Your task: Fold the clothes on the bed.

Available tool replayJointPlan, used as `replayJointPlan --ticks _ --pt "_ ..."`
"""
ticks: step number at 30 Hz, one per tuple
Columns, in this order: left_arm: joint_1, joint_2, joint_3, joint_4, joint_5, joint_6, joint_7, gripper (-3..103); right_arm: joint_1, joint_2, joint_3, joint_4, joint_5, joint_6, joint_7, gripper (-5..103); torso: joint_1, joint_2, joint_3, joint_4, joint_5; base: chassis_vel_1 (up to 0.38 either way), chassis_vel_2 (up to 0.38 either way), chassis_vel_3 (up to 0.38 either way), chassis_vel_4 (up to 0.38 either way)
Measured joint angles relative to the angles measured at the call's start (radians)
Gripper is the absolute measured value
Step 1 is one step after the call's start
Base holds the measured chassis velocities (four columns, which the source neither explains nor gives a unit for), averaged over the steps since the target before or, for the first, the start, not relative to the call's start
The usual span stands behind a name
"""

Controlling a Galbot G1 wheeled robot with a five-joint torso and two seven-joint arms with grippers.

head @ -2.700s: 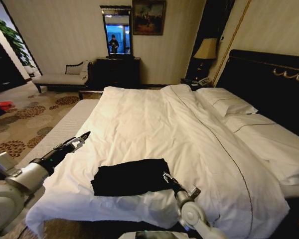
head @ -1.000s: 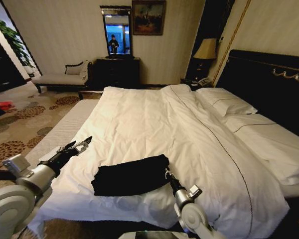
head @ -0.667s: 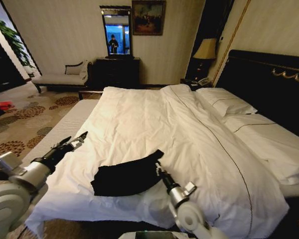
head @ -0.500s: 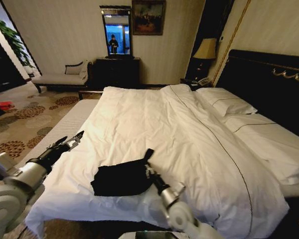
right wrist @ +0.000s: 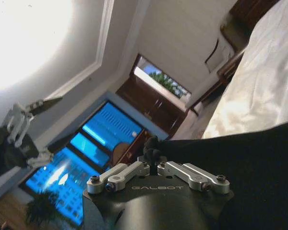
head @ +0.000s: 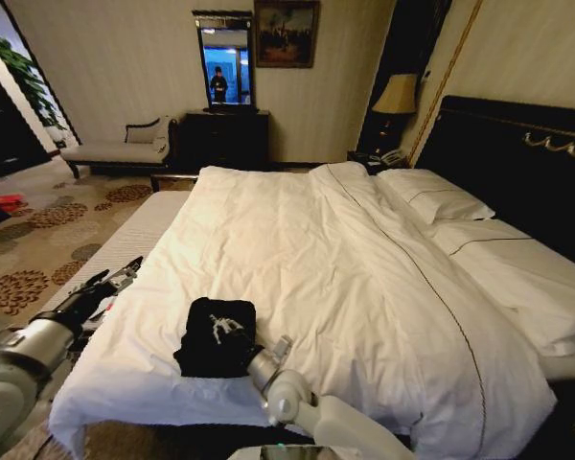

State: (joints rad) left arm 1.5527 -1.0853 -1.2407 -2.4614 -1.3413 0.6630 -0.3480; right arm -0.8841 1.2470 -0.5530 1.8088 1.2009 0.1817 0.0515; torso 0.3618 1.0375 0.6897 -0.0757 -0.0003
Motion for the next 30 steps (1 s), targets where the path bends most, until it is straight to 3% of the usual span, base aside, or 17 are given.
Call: replayJointPlan --ticks 8,16,22,25,27,29,30 --pt "0.004 -0.005 -0.005 -0.001 0.002 0.002 -0.008 100 0.121 0.052 -0.109 -0.079 0.007 -0.008 0.010 2 0.000 0.000 0.000 0.0003 0.0001 0.000 0.000 0.000 0.000" --pt "0.013 0.010 -0.043 -0.007 -0.016 0.003 -0.009 100 0.164 0.070 -0.181 -0.147 -0.188 -0.052 0.134 5 0.000 0.000 0.000 0.0002 0.0002 0.000 0.000 0.000 0.000" --pt "0.005 0.016 -0.040 0.002 -0.019 0.004 -0.010 100 0.181 0.033 -0.228 -0.125 -0.379 -0.041 0.204 27 0.000 0.000 0.000 0.0002 0.0003 0.000 0.000 0.000 0.000" --pt "-0.001 0.016 -0.027 0.008 -0.016 0.006 -0.011 100 0.170 -0.004 -0.226 -0.101 -0.456 0.002 0.137 43 0.000 0.000 0.000 0.0001 0.0004 0.000 0.000 0.000 0.000" --pt "-0.002 0.015 -0.024 0.010 -0.015 0.006 -0.013 100 0.168 -0.015 -0.221 -0.097 -0.464 0.012 0.111 43 0.000 0.000 0.000 0.0003 0.0005 0.000 0.000 0.000 0.000" --pt "-0.007 0.015 -0.016 0.014 -0.014 0.008 -0.016 100 0.169 -0.063 -0.203 -0.082 -0.472 0.038 0.018 54 0.000 0.000 0.000 0.0002 0.0005 0.000 0.000 0.000 0.000" --pt "-0.007 0.015 -0.016 0.014 -0.014 0.008 -0.016 100 0.169 -0.063 -0.203 -0.082 -0.472 0.038 0.018 54 0.000 0.000 0.000 0.0002 0.0005 0.000 0.000 0.000 0.000"
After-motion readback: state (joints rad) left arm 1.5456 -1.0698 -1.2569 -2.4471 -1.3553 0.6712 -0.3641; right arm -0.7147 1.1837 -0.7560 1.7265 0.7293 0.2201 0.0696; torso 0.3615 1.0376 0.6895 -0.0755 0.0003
